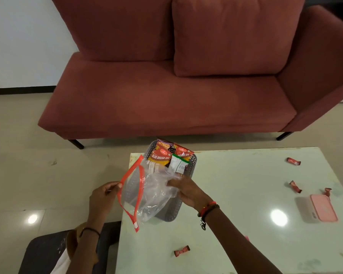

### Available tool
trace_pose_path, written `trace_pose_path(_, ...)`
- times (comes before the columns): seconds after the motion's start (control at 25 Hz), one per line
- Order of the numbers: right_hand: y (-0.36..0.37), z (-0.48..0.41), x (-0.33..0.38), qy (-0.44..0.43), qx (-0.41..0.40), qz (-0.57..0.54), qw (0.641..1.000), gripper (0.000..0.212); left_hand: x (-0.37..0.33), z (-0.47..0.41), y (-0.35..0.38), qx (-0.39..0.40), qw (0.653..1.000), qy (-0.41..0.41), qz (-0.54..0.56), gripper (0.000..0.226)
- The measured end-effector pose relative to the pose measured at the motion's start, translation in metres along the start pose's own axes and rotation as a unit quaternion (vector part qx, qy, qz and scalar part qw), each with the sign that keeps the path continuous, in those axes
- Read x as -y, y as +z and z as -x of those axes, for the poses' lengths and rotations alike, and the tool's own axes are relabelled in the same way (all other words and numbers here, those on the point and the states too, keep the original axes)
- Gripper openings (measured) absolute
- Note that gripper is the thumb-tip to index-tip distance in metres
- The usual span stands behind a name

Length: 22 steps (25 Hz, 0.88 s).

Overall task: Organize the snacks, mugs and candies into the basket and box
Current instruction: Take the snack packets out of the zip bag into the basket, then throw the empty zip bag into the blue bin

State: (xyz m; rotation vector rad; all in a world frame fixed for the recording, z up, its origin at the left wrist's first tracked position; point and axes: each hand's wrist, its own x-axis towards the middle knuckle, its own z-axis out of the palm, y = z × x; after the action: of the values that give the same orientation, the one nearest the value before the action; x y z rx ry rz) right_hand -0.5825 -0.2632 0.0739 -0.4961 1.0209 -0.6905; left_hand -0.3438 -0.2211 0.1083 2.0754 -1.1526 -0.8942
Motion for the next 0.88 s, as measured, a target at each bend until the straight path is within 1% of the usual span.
trace_pose_path(0.12,-0.011,0.027,-0.003,-0.037,-0.047,0.064,0.996,0.049,0.003,0.019,0.019,0.02,1.0,-0.005,-0.005,0.024)
trace_pose_path(0.2,-0.019,0.045,-0.005,-0.048,-0.114,0.104,0.987,0.037,0.0,0.033,0.028,0.006,1.0,-0.009,-0.009,0.025)
trace_pose_path(0.24,-0.023,0.054,-0.007,-0.05,-0.146,0.105,0.982,0.033,0.0,0.041,0.033,-0.003,1.0,-0.01,-0.007,0.026)
trace_pose_path(0.32,-0.029,0.072,-0.012,-0.056,-0.19,0.105,0.975,0.033,0.0,0.057,0.04,-0.004,1.0,0.008,-0.01,0.026)
trace_pose_path(0.44,-0.04,0.102,-0.022,-0.079,-0.254,0.144,0.953,0.03,0.004,0.086,0.051,0.023,0.998,0.04,-0.039,0.025)
trace_pose_path(0.52,-0.047,0.125,-0.032,-0.083,-0.296,0.146,0.94,0.033,0.008,0.111,0.058,0.038,0.997,0.047,-0.048,0.025)
trace_pose_path(0.68,-0.062,0.176,-0.052,-0.1,-0.337,0.144,0.925,0.037,0.014,0.165,0.071,0.067,0.995,0.06,-0.051,0.026)
trace_pose_path(0.88,-0.089,0.237,-0.069,-0.107,-0.379,0.138,0.909,0.038,0.013,0.22,0.088,0.055,0.993,0.087,-0.056,0.028)
